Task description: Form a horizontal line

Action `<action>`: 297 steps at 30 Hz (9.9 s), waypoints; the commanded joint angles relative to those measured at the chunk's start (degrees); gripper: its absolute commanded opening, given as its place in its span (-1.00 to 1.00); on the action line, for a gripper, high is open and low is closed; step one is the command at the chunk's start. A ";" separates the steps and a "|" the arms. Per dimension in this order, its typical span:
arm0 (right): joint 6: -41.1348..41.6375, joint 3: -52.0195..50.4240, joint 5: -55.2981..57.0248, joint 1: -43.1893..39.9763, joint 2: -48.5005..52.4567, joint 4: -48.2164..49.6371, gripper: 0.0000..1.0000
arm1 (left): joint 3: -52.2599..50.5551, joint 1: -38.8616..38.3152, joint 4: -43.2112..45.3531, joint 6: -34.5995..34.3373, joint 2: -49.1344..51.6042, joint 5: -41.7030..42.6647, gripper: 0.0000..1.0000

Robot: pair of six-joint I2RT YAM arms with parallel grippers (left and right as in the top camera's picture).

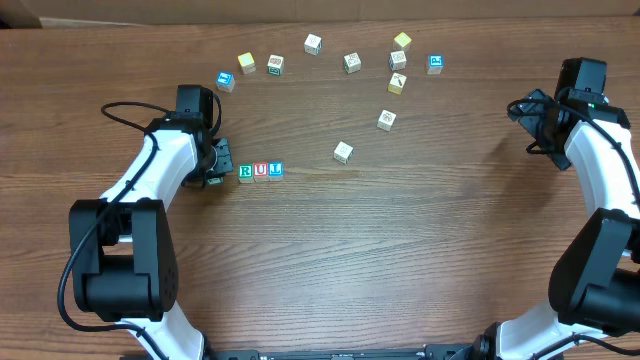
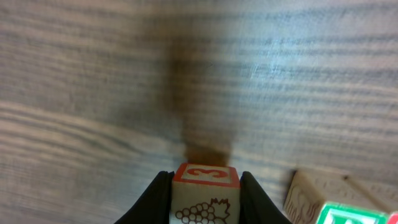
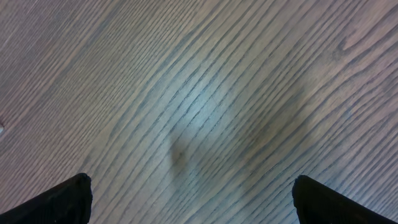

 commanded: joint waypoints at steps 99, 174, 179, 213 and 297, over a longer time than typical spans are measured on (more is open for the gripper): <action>-0.28 0.72 0.66 0.00 -0.92 0.13 1.00 | -1.70 0.79 2.89 2.05 0.22 -1.60 -0.92; -0.26 0.72 0.66 0.00 -0.90 0.15 1.00 | -1.70 0.70 1.22 4.72 0.22 5.55 -0.92; -0.28 0.72 0.66 0.00 -0.90 0.15 1.00 | -1.70 0.70 1.25 4.74 0.22 5.79 -0.92; -0.28 0.72 0.66 0.00 -0.90 0.13 1.00 | -1.70 0.68 1.70 5.18 0.24 5.99 -0.92; -0.28 0.72 0.66 0.00 -0.90 0.13 1.00 | -1.70 12.28 14.29 3.85 0.22 -7.96 0.99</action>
